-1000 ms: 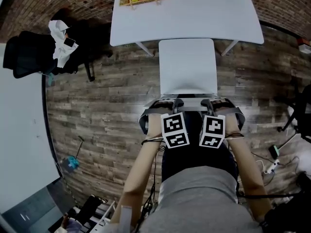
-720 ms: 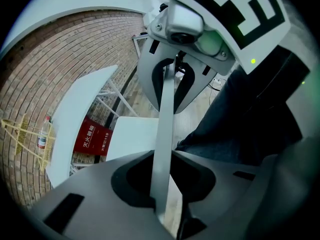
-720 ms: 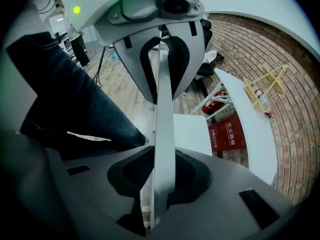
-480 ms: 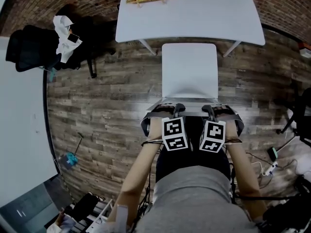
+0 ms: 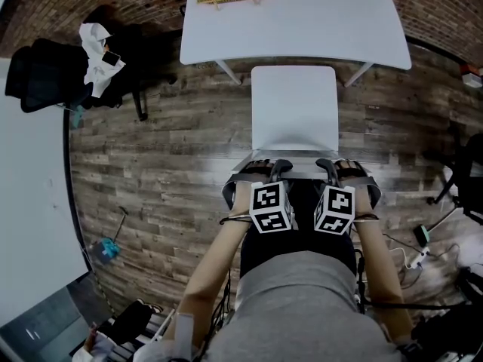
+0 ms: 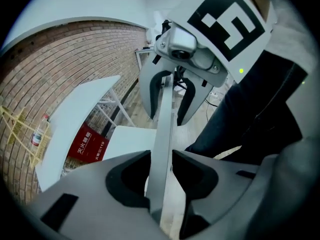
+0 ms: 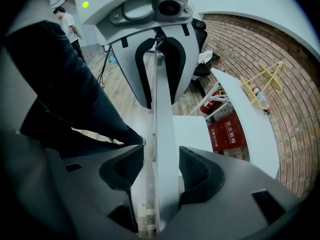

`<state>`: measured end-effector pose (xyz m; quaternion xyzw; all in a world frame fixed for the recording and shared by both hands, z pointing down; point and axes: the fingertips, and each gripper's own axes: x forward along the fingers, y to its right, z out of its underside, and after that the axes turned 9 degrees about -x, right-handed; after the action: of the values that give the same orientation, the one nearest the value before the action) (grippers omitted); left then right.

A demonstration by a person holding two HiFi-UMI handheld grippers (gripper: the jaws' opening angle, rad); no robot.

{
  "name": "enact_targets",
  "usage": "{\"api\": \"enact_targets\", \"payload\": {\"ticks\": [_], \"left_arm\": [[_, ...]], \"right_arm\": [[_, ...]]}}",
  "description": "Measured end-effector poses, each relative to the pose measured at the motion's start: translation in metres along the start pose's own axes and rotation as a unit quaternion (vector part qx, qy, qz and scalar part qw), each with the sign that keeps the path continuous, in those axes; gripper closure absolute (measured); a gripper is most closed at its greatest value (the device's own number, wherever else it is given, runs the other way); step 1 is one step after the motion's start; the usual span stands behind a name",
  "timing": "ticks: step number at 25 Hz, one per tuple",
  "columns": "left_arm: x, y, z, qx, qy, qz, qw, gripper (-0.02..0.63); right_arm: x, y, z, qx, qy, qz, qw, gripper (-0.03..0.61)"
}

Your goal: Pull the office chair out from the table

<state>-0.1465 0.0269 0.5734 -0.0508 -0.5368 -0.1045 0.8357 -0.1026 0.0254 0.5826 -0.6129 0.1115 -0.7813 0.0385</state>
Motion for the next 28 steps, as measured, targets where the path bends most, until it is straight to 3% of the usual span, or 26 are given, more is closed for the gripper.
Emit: {"api": "enact_targets", "payload": {"ticks": [3,7,11,15,18,22,24,28], "left_arm": [[-0.011,0.005,-0.011,-0.031,0.043,0.028,0.9982,0.415],[-0.031,-0.004,-0.023,-0.083,0.109,0.044,0.9896,0.39],[-0.055,-0.022,-0.03,-0.115,0.156,0.024,0.9808,0.39],[-0.086,-0.047,-0.043,-0.146,0.208,-0.013,0.9671,0.39],[-0.114,-0.068,-0.055,-0.17,0.259,-0.043,0.9498,0.391],[-0.142,-0.082,-0.078,-0.172,0.306,-0.064,0.9343,0.391],[-0.154,-0.086,-0.089,-0.169,0.327,-0.081,0.9264,0.401],[-0.181,-0.101,-0.105,-0.176,0.376,-0.13,0.9003,0.523]], "right_arm": [[-0.011,0.0,-0.018,0.012,0.04,-0.011,0.999,0.331],[-0.037,0.015,-0.043,0.054,0.114,-0.014,0.992,0.331],[-0.061,0.035,-0.057,0.113,0.181,-0.005,0.977,0.333],[-0.089,0.067,-0.06,0.178,0.236,0.046,0.954,0.358],[-0.115,0.105,-0.058,0.244,0.27,0.131,0.922,0.432],[-0.154,0.147,-0.05,0.316,0.317,0.266,0.854,0.529],[-0.166,0.154,-0.047,0.34,0.332,0.295,0.829,0.538],[-0.183,0.162,-0.046,0.374,0.36,0.327,0.79,0.548]]}}
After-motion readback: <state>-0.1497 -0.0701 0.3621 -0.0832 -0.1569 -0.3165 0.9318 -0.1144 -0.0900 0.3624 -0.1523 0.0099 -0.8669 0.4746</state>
